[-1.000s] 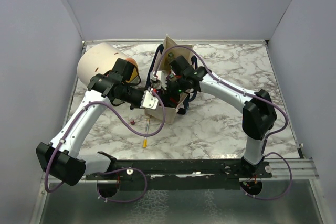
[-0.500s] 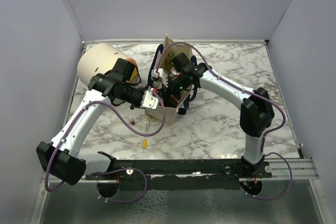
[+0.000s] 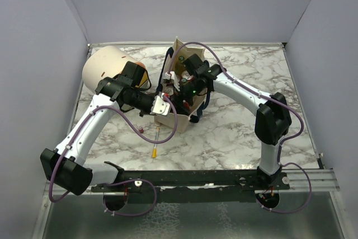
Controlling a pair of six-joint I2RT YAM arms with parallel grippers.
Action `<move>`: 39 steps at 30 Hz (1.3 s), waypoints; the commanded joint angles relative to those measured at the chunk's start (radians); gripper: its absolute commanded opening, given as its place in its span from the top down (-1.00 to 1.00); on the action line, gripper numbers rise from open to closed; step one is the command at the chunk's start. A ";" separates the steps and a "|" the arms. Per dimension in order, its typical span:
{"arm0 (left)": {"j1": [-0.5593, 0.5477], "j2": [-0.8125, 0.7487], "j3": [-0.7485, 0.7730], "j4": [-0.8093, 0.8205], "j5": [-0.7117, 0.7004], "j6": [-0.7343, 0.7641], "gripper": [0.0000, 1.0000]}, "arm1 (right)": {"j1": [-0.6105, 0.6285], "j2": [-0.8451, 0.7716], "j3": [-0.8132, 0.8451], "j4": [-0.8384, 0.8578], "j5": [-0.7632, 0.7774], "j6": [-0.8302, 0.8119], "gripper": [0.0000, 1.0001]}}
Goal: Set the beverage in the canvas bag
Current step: Place the drink in the canvas bag.
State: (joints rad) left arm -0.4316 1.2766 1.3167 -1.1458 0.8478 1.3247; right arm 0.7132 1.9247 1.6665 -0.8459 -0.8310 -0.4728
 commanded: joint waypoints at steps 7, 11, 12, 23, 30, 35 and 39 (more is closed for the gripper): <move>0.000 0.004 0.019 -0.055 0.034 0.010 1.00 | -0.029 -0.003 0.029 0.016 -0.071 0.064 -0.64; 0.001 0.004 0.018 -0.055 0.039 0.007 1.00 | -0.057 -0.006 0.050 0.027 -0.099 0.093 -0.62; 0.001 0.003 0.019 -0.055 0.040 0.005 1.00 | -0.064 -0.006 0.054 0.030 -0.108 0.097 -0.61; 0.000 0.002 0.017 -0.047 0.042 0.002 1.00 | -0.139 -0.022 0.124 0.045 -0.117 0.137 -0.57; 0.003 0.010 0.033 0.026 0.084 -0.162 1.00 | -0.193 -0.080 0.153 0.077 -0.023 0.128 -0.56; 0.028 0.010 0.032 0.108 0.148 -0.313 1.00 | -0.233 -0.133 0.166 0.110 0.050 0.128 -0.56; 0.076 0.014 0.059 0.197 0.205 -0.442 1.00 | -0.271 -0.165 0.188 0.127 0.100 0.149 -0.57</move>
State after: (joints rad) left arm -0.3946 1.2930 1.3220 -1.0554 0.8963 1.0584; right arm 0.4736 1.8233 1.8057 -0.7765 -0.8116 -0.3439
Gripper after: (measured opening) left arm 0.018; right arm 0.781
